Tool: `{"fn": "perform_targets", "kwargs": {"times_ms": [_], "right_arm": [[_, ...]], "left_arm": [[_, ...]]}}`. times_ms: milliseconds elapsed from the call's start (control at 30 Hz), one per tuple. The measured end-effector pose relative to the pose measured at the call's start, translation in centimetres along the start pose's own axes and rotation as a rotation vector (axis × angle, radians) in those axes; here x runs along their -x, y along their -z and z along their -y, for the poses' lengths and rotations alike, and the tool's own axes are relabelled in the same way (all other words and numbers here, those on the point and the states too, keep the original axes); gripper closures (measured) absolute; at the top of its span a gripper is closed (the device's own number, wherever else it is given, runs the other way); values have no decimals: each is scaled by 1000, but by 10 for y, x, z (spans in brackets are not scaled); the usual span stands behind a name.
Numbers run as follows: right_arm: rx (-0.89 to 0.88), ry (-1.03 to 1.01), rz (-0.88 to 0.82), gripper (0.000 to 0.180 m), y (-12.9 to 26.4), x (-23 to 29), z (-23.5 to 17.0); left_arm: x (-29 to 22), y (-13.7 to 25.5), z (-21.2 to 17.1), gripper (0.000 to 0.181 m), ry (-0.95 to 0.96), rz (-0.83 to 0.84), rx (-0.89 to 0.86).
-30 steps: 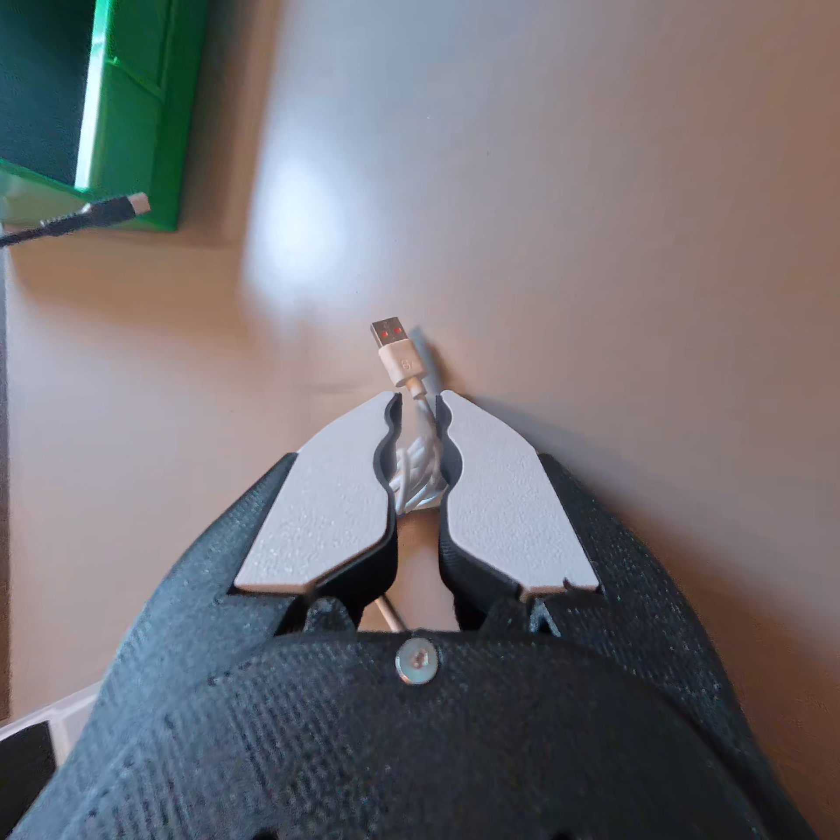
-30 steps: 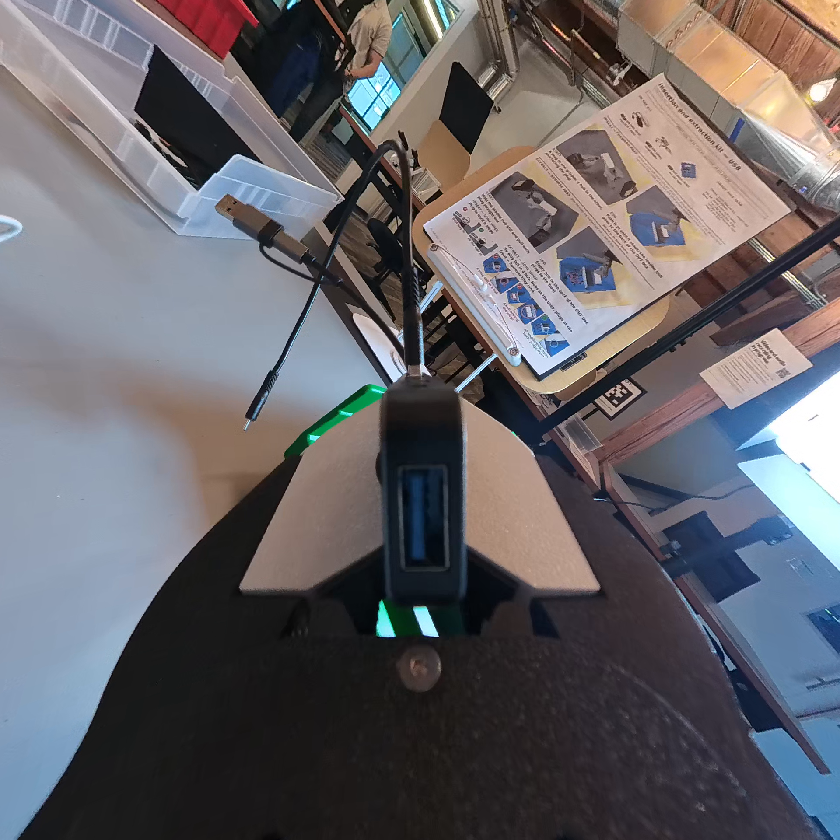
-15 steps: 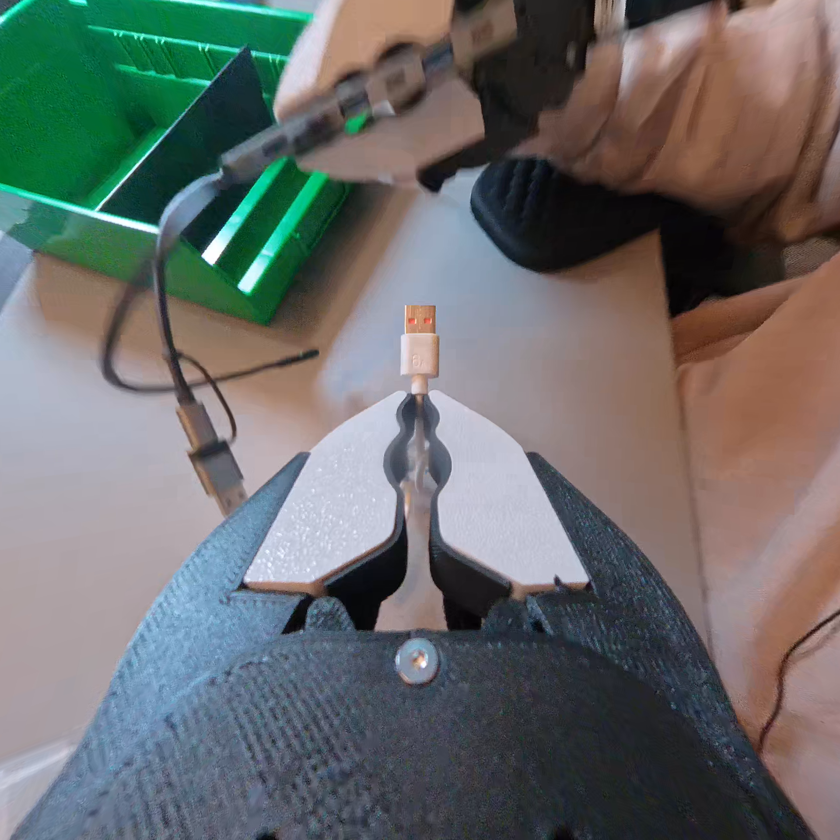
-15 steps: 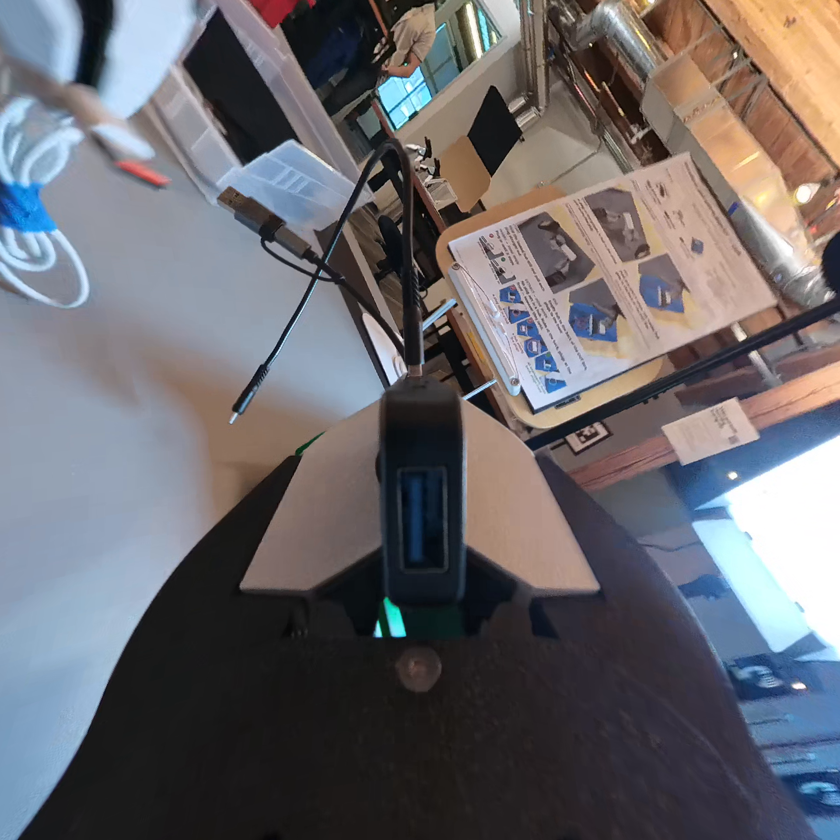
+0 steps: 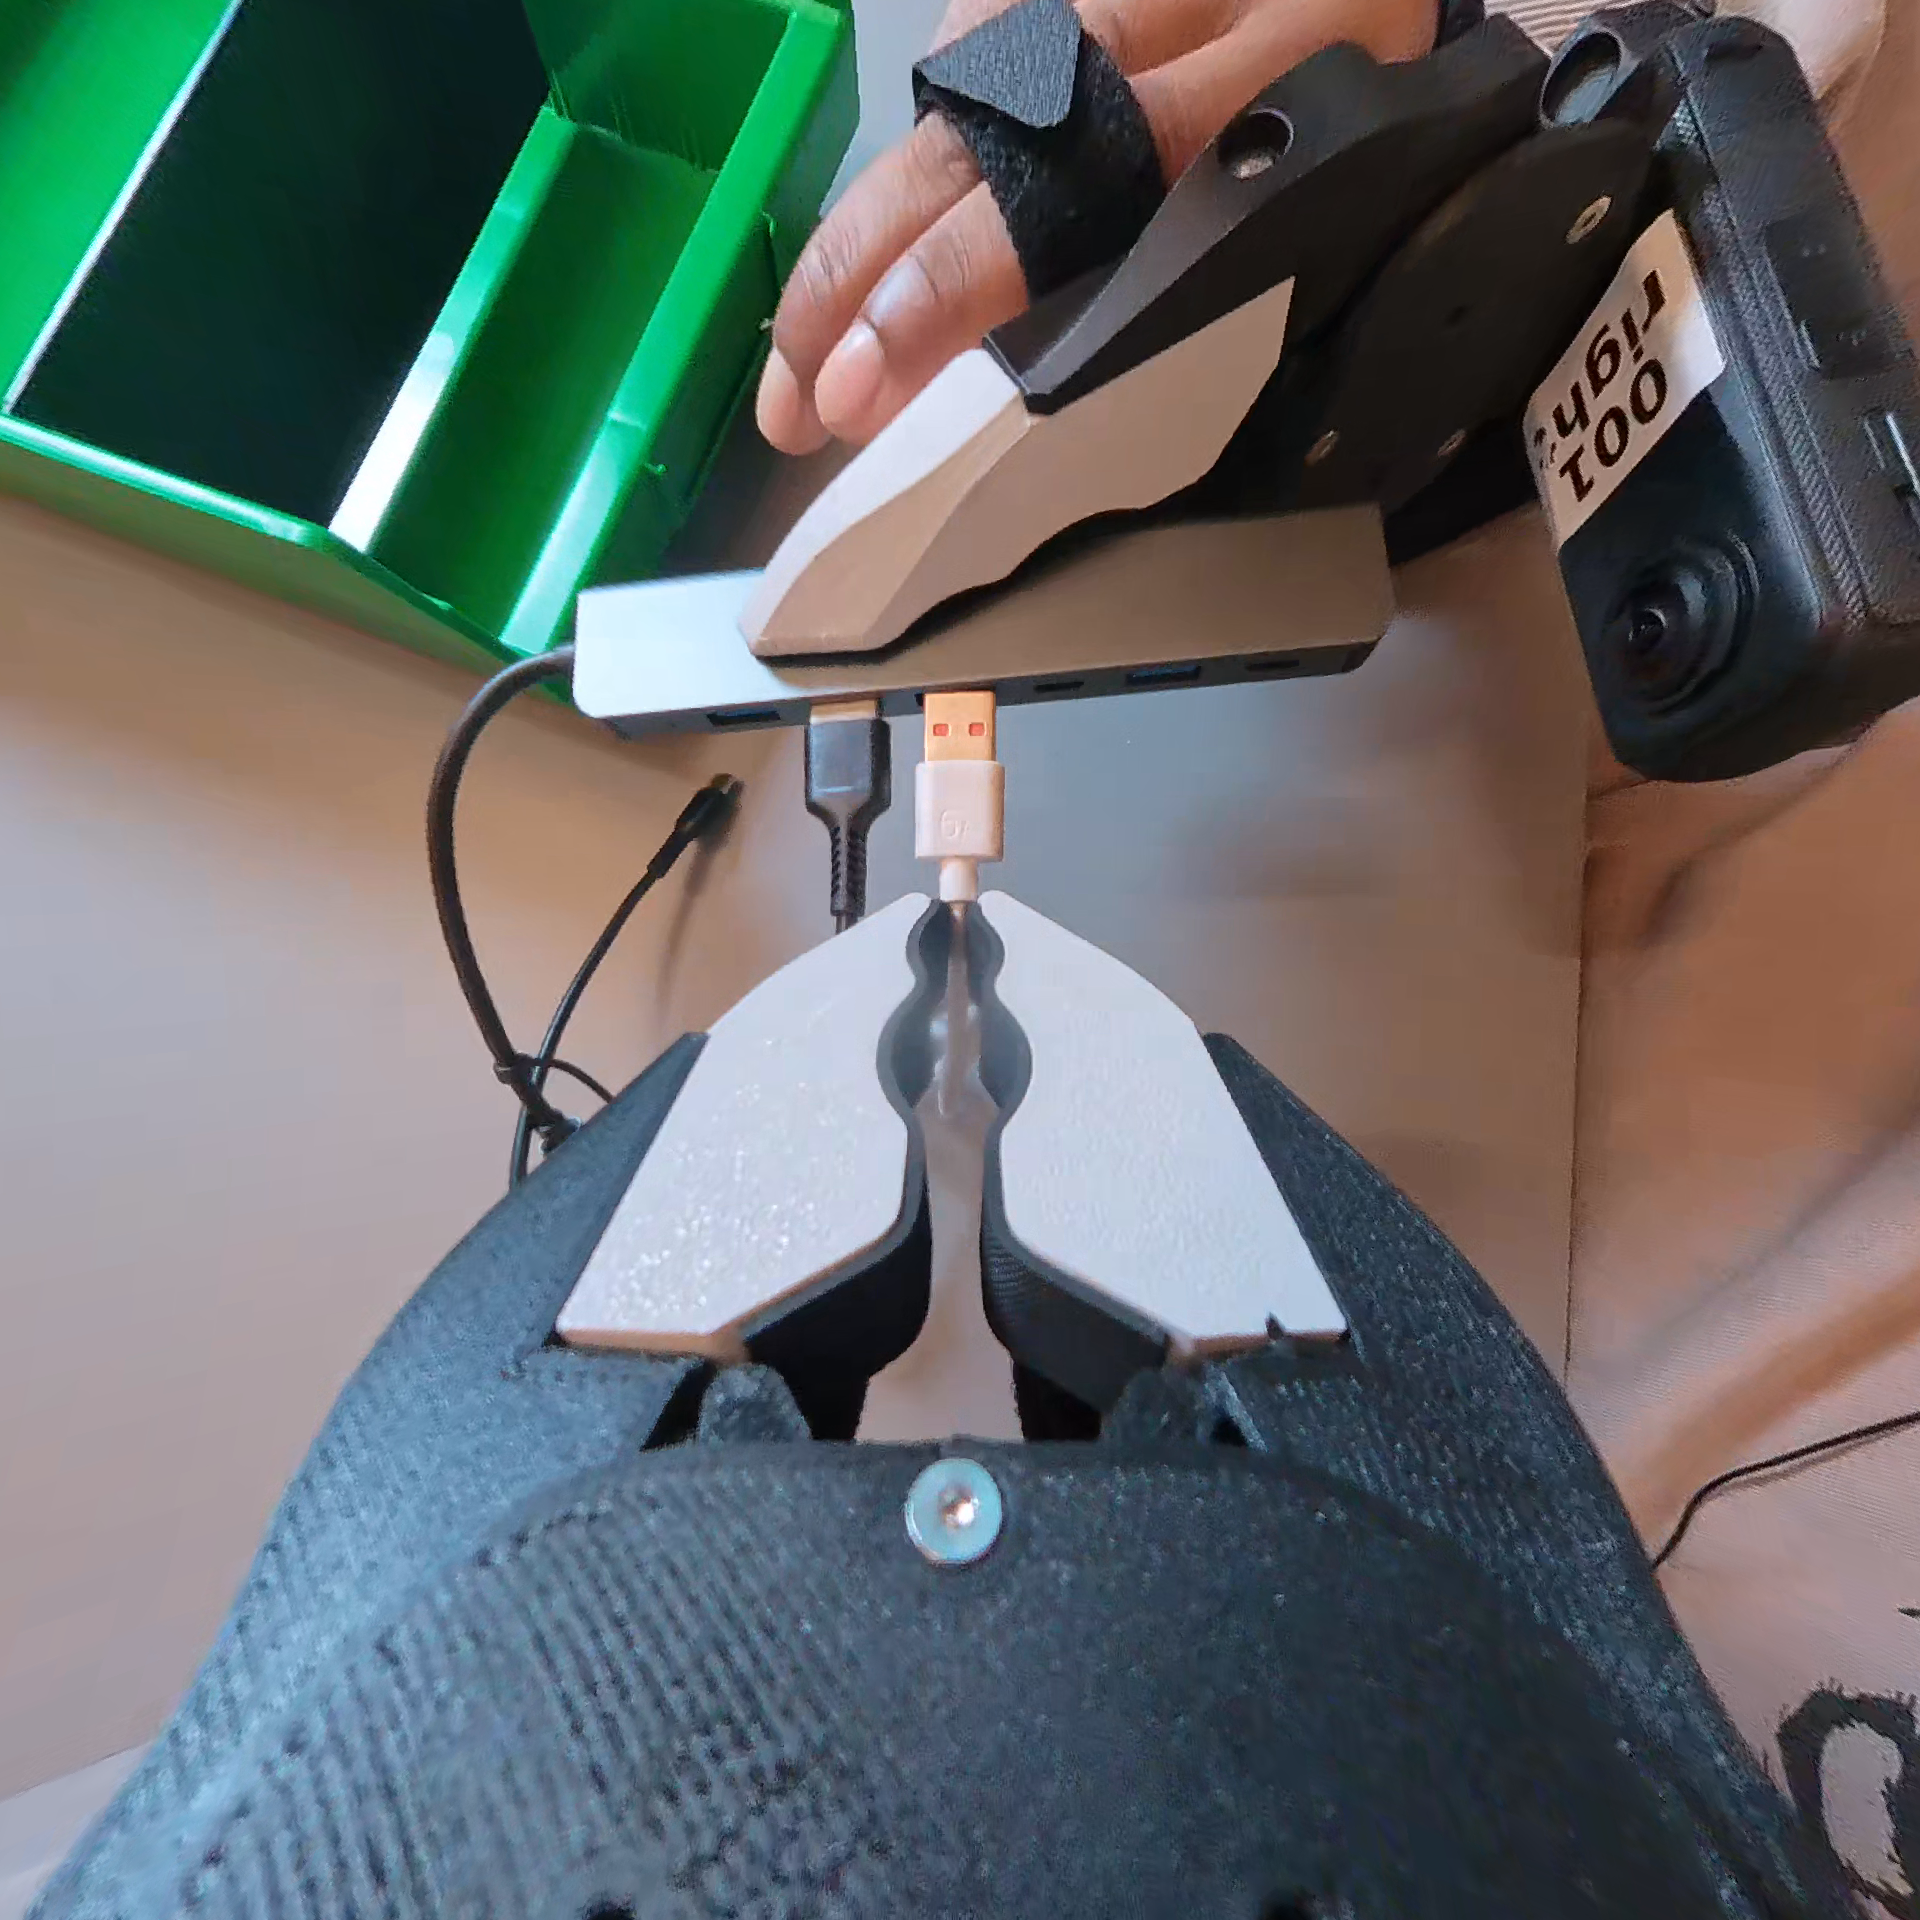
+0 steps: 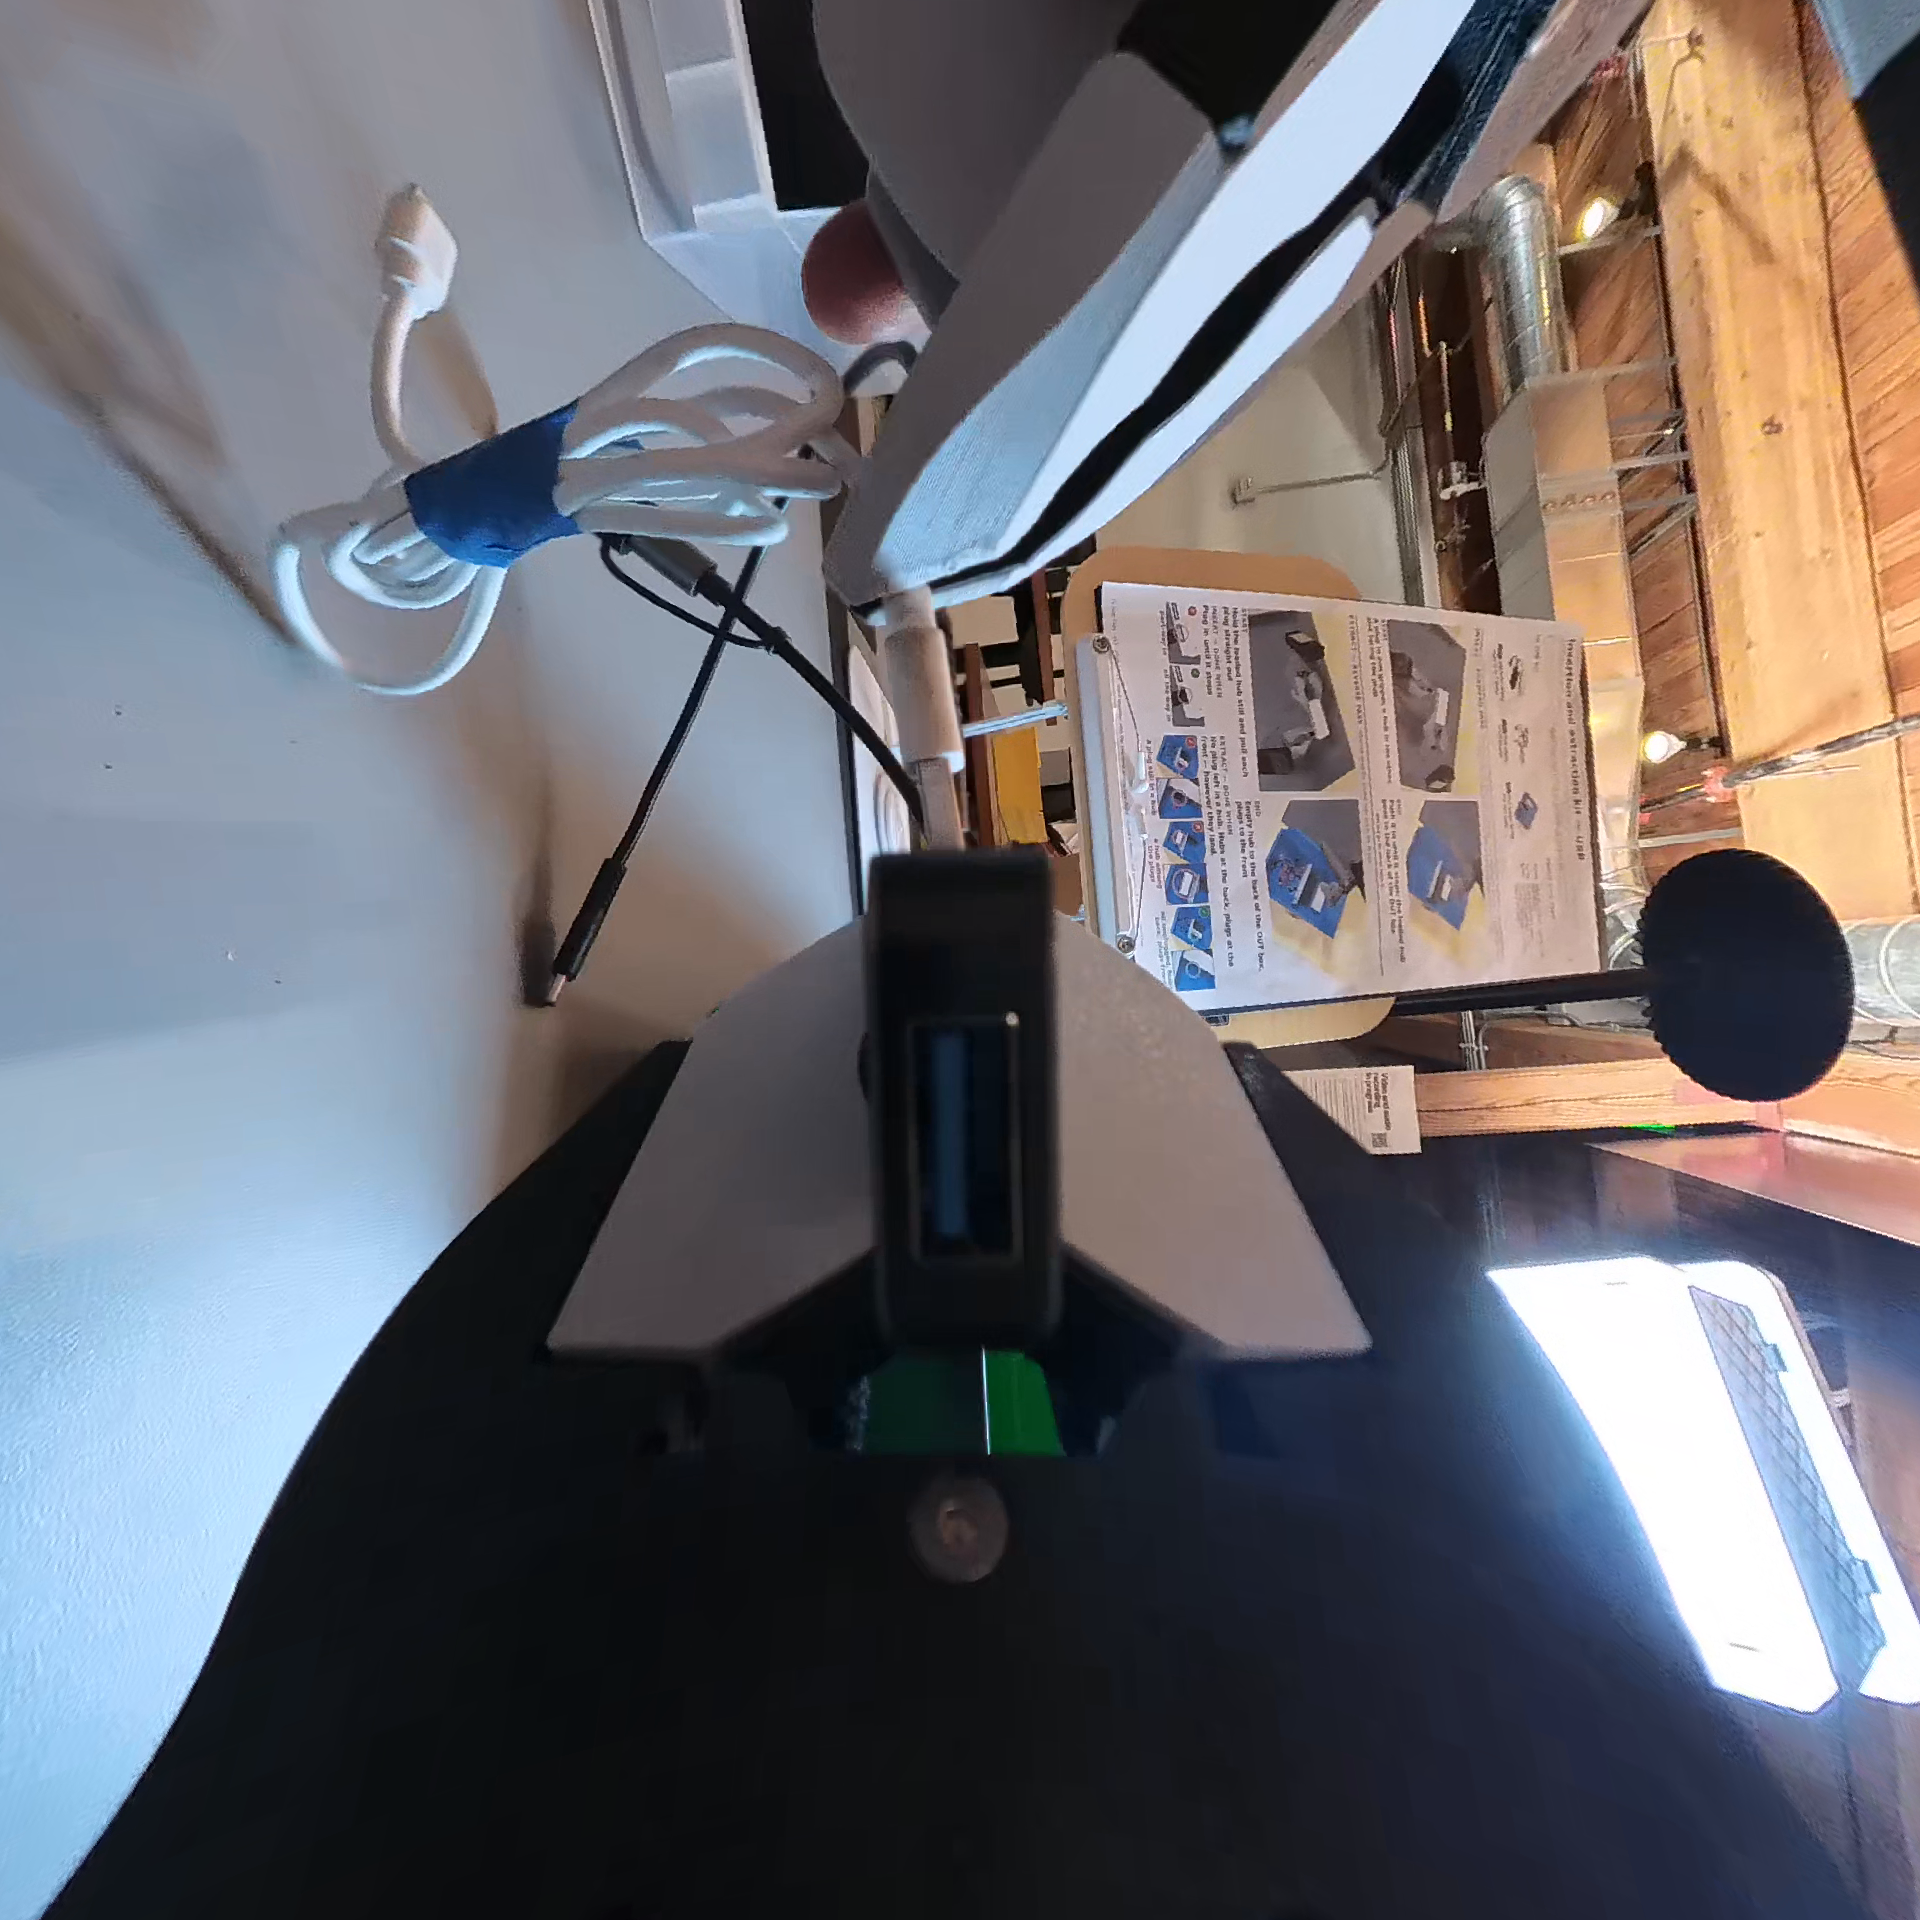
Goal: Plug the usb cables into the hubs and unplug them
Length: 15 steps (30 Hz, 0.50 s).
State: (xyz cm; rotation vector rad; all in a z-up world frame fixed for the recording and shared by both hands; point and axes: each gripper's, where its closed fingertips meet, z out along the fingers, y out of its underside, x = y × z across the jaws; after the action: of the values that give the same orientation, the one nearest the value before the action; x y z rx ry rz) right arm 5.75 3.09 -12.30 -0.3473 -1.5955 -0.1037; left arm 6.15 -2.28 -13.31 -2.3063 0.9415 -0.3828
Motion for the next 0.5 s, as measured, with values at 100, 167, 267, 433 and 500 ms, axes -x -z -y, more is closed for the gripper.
{"fn": "perform_targets", "kwargs": {"times_ms": [100,167,267,433,500], "right_arm": [[-1,7,-2,167,0,1,0],[6,24,-7,166,0,0,1],[18,63,-16,168,0,1,2],[64,50,-37,168,-2,-3,-1],[97,36,-34,168,-3,-2,-4]], "left_arm": [[-1,0,0,177,-4,0,18],[0,0,-1,177,-9,5,30],[3,2,1,177,-9,26,42],[7,0,6,177,1,53,45],[7,-2,9,178,0,51,31]]}}
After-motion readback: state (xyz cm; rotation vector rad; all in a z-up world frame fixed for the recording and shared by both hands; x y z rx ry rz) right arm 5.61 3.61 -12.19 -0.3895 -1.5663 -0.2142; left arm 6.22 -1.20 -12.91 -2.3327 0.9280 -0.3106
